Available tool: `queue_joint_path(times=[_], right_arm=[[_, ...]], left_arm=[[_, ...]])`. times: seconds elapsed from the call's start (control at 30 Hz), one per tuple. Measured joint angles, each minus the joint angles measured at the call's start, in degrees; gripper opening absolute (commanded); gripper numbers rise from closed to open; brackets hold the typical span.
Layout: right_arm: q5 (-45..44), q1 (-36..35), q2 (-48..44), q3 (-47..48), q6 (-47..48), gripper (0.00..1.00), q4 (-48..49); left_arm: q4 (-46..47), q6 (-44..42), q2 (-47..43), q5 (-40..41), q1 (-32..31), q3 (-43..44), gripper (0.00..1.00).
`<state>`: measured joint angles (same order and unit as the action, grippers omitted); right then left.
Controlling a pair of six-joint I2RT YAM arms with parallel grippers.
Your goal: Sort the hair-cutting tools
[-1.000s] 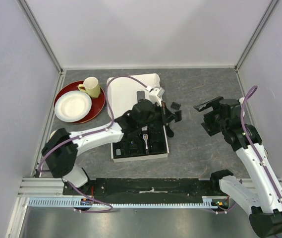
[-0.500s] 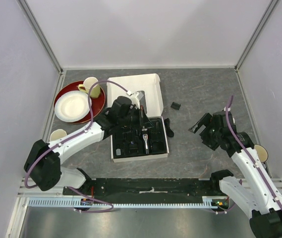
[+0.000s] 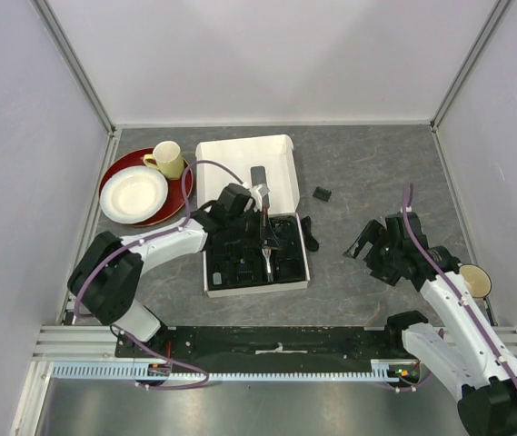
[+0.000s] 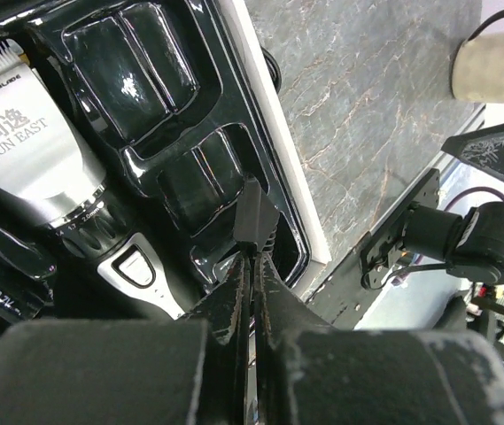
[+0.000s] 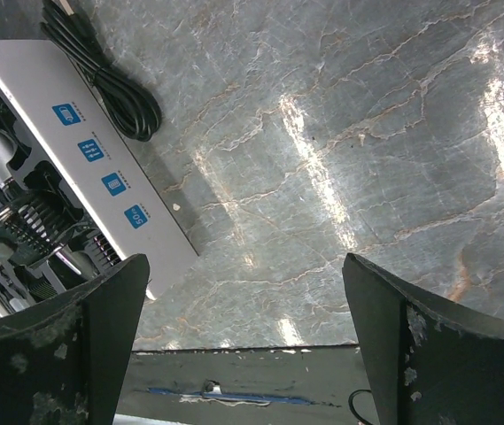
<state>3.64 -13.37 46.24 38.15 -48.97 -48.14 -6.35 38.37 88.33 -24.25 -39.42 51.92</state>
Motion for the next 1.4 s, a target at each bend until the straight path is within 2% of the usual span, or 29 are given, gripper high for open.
queue_joint_path(times=[0.97, 1.0, 1.07, 1.1, 1.2, 1.4], right_arm=[[-0.2, 0.0, 0.2, -2.1, 1.9, 0.98, -0.3], [-0.2, 0.0, 0.2, -2.1, 1.9, 0.98, -0.3], [-0.2, 0.0, 0.2, -2.1, 1.9, 0.98, -0.4], [-0.2, 0.0, 0.2, -2.1, 1.9, 0.98, -0.4], [-0.2, 0.0, 0.2, -2.1, 1.9, 0.98, -0.5], [-0.2, 0.0, 0.2, -2.1, 1.9, 0.98, -0.5]], left_arm=[[12.7, 7.2, 8.6, -7.4, 2.1, -1.7, 0.03], [12.5, 7.2, 8.6, -7.3, 2.1, -1.7, 0.05], [12.3, 7.2, 8.6, -6.9, 2.1, -1.7, 0.18], [12.0, 7.2, 8.6, -6.5, 2.1, -1.7, 0.32], [11.2, 7.0, 8.6, -4.9, 2.1, -2.0, 0.47], [8.9, 6.2, 8.0, -3.7, 2.0, -2.3, 0.5]])
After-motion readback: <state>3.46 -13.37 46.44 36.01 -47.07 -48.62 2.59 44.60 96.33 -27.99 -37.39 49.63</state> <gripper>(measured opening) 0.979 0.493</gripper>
